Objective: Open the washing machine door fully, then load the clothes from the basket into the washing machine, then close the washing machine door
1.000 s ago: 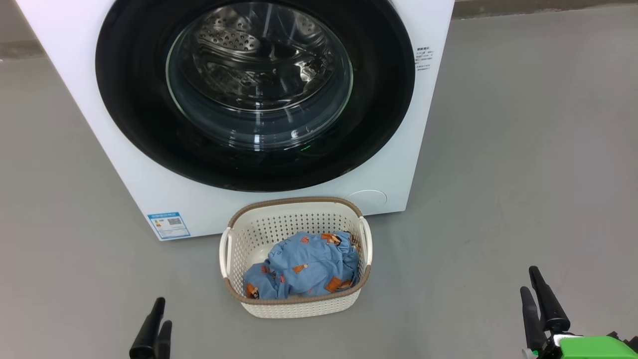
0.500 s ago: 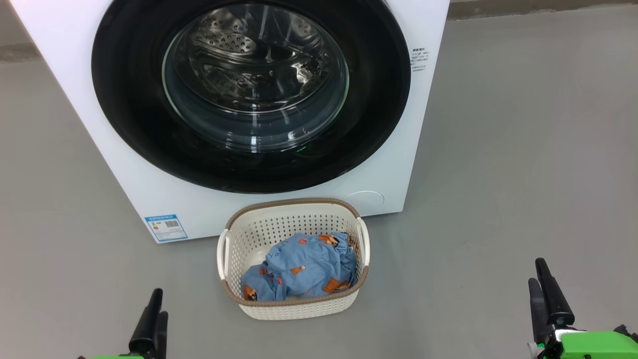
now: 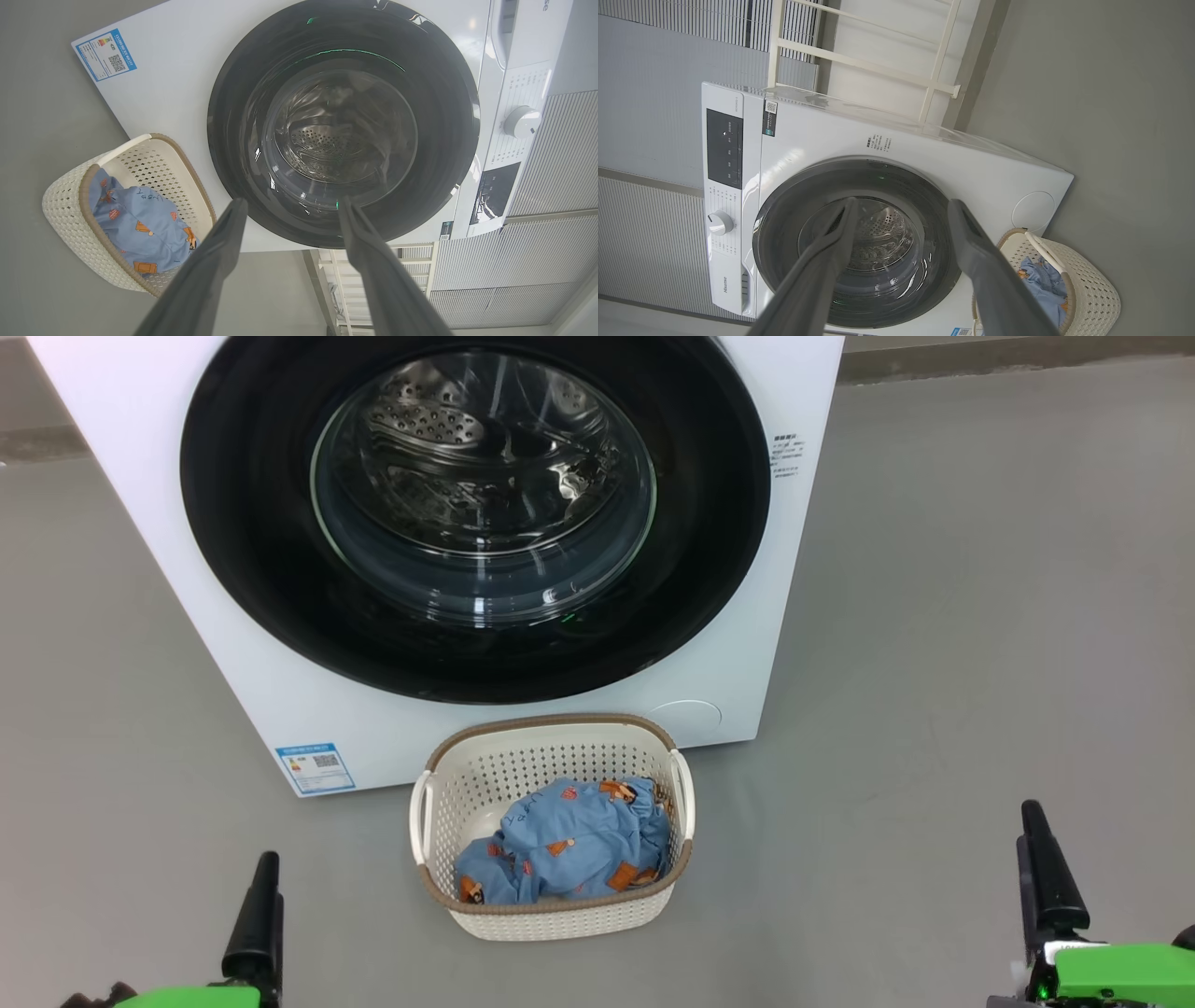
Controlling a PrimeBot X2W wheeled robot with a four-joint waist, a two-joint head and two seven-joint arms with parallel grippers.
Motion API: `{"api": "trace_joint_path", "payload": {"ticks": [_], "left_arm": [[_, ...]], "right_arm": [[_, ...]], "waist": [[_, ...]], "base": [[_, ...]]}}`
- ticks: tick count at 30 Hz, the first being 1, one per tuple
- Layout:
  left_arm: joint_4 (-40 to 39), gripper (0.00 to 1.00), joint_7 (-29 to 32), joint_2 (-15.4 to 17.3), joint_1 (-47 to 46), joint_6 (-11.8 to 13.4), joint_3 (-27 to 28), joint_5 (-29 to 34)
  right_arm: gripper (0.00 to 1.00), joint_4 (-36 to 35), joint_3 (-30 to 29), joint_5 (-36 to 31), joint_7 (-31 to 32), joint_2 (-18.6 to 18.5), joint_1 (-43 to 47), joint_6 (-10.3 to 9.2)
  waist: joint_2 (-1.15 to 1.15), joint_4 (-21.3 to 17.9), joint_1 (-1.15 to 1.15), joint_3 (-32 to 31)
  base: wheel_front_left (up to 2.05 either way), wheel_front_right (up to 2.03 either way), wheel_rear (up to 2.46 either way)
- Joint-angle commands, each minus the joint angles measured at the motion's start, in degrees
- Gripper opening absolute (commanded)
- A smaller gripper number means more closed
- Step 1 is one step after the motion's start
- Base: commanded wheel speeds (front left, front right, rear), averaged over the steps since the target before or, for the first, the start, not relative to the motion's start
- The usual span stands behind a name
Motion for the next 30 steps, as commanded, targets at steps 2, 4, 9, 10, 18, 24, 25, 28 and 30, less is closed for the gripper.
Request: {"api": "trace_joint_path", "payload": {"ticks": [2, 4, 9, 10, 18, 24, 25, 28, 30], "left_arm": [[-2.73, 1.00, -0.74, 0.97, -2.58, 0.42, 1.11, 1.72], [-3.65, 1.00, -1.07, 0.99, -2.56, 0.66, 1.12, 2.97], [-5.65, 1.00, -1.91, 1.06, -2.45, 1.71, 1.02, 5.70], [-6.05, 1.00, -2.08, 1.07, -2.44, 2.09, 1.01, 6.48], [-9.95, 1.00, -3.43, 1.18, -2.69, 4.61, -0.04, 13.70], [-12.91, 1.00, -4.45, 1.27, -2.91, 6.19, -2.68, 22.60], [-13.49, 1.00, -4.62, 1.28, -2.98, 6.79, -3.06, 24.10], [-14.49, 1.00, -4.95, 1.31, -3.09, 8.26, -3.96, 26.81], [-15.32, 1.00, -5.29, 1.33, -3.21, 9.52, -5.04, 29.46]], "right_arm": [[1.00, -2.82, 0.20, -2.29, -0.69, -0.58, -2.12, 0.04], [1.00, -3.46, 0.49, -4.05, -1.02, -0.59, -2.08, 0.04], [1.00, -5.04, 0.80, -7.87, -1.86, -0.62, -2.08, 0.05], [1.00, -5.35, 0.91, -8.90, -2.03, -0.63, -2.03, 0.05], [1.00, -7.24, 1.37, -16.78, -3.37, -0.68, -1.89, 0.06], [1.00, -8.37, 1.36, -22.85, -4.38, -0.72, -1.98, 0.06], [1.00, -8.53, 1.33, -24.05, -4.55, -0.73, -2.00, 0.06], [1.00, -8.88, 1.35, -26.37, -4.88, -0.74, -2.06, 0.06], [1.00, -9.24, 1.44, -28.68, -5.22, -0.76, -2.12, 0.06]], "waist": [[0.00, 0.07, -0.01, -0.09], [0.00, 0.09, -0.01, -0.18], [0.00, 0.17, -0.01, -0.27], [0.00, 0.19, -0.01, -0.27], [0.00, 0.27, -0.01, -0.07], [0.00, 0.32, -0.01, 0.11], [0.00, 0.33, -0.01, 0.16], [0.00, 0.40, -0.01, 0.23], [0.00, 0.44, -0.01, 0.31]], "base": [[0.00, 0.00, 0.00], [0.00, 0.00, 0.00], [0.00, 0.00, 0.00], [0.00, 0.00, 0.00], [0.00, 0.00, 0.00], [0.00, 0.00, 0.00], [0.00, 0.00, 0.00], [0.00, 0.00, 0.00], [0.00, 0.00, 0.00]]}}
